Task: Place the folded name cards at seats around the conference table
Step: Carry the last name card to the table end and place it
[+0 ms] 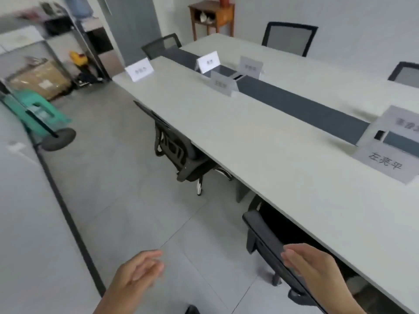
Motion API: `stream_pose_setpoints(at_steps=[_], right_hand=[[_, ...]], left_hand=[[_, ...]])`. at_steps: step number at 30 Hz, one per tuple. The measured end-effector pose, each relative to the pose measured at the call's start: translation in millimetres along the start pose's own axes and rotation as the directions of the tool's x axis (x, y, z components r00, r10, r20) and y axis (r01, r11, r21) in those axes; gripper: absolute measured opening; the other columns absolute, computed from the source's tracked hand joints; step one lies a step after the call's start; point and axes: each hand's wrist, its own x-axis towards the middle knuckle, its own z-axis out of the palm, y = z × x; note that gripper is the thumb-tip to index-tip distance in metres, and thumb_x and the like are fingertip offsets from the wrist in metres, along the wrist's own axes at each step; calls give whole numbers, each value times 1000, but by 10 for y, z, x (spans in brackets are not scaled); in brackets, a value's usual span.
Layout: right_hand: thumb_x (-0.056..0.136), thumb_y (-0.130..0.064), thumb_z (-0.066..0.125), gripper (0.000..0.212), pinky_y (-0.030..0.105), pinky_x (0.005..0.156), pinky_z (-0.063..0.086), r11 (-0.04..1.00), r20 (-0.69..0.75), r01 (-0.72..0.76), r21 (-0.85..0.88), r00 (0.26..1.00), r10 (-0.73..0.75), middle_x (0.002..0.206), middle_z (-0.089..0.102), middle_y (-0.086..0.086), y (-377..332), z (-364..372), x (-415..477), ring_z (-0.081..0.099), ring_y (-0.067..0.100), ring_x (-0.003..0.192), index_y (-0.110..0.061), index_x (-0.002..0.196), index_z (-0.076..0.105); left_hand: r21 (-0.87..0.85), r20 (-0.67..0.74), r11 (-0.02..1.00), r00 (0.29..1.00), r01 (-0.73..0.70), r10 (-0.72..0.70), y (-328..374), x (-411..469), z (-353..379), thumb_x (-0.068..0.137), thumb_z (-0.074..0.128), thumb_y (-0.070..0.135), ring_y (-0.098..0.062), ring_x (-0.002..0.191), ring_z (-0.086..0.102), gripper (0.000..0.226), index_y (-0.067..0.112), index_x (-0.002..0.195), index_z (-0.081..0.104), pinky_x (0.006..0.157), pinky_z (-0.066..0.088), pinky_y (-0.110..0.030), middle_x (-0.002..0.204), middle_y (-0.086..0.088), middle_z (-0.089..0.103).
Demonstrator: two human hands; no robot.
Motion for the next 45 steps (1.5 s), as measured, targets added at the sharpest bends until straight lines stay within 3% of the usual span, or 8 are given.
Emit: stream_pose_setpoints(at_steps=[4,12,17,24,27,33,37,45], right_hand=[[89,-11,62,13,36,72,57,993,28,115,6,993,-115,79,78,-6,-566,641,157,73,7,73,-18,92,72],[87,-3,63,13,23,63,54,966,140,250,60,957,-256,75,78,2,-1570,2055,440,73,9,69,-11,90,73],[86,0,62,15,16,56,53,961,186,272,45,943,-276,75,78,1,-2037,2694,863,72,9,67,-10,89,73],[87,-5,62,15,32,68,55,945,254,316,86,910,-327,79,78,0,-3063,3689,2005,73,12,73,-13,94,72],[88,-6,61,15,30,69,55,930,329,351,112,870,-368,81,78,2,-3691,4226,2453,73,12,74,-14,94,72],[83,-30,61,22,30,72,56,896,463,428,119,775,-431,86,78,-4,-4682,5211,3146,73,10,80,-20,100,70],[87,-12,62,15,31,71,56,904,475,415,105,778,-412,84,78,-2,-4991,5825,3598,72,11,76,-16,99,70],[87,-9,63,13,29,64,56,945,394,328,2,868,-302,79,78,-7,-5592,7061,4511,73,11,73,-16,95,71]], left_hand=[[-140,-196,990,980,-8,-20,-163,-24,-966,88,60,8,-18,83,73,17,15,100,70,81,54,-40,90,-3,77],[-350,-514,936,843,-41,-156,-618,178,-2530,91,52,0,-40,90,67,17,2,97,69,81,51,-50,79,-14,76],[-439,-497,898,829,15,-257,-716,638,-2899,91,53,2,-37,90,67,17,3,98,68,79,51,-46,79,-10,76],[-434,-521,900,804,40,-287,-434,1564,-3735,91,54,5,-31,89,70,17,7,100,69,75,53,-42,83,-7,77],[-380,-569,925,793,-18,-218,-132,1966,-4195,90,55,4,-24,80,73,17,8,98,69,73,53,-39,83,-5,77],[-393,-588,919,769,-1,-251,-33,2718,-4820,88,57,0,-19,76,73,18,8,97,70,73,53,-41,82,-6,77],[-435,-562,899,762,60,-323,-167,3335,-5272,88,58,-1,-21,77,73,16,7,94,70,71,52,-39,78,-4,77],[-415,-570,909,769,36,-290,-165,4905,-6901,88,58,1,-31,86,70,14,7,93,70,72,52,-42,75,-2,77]])
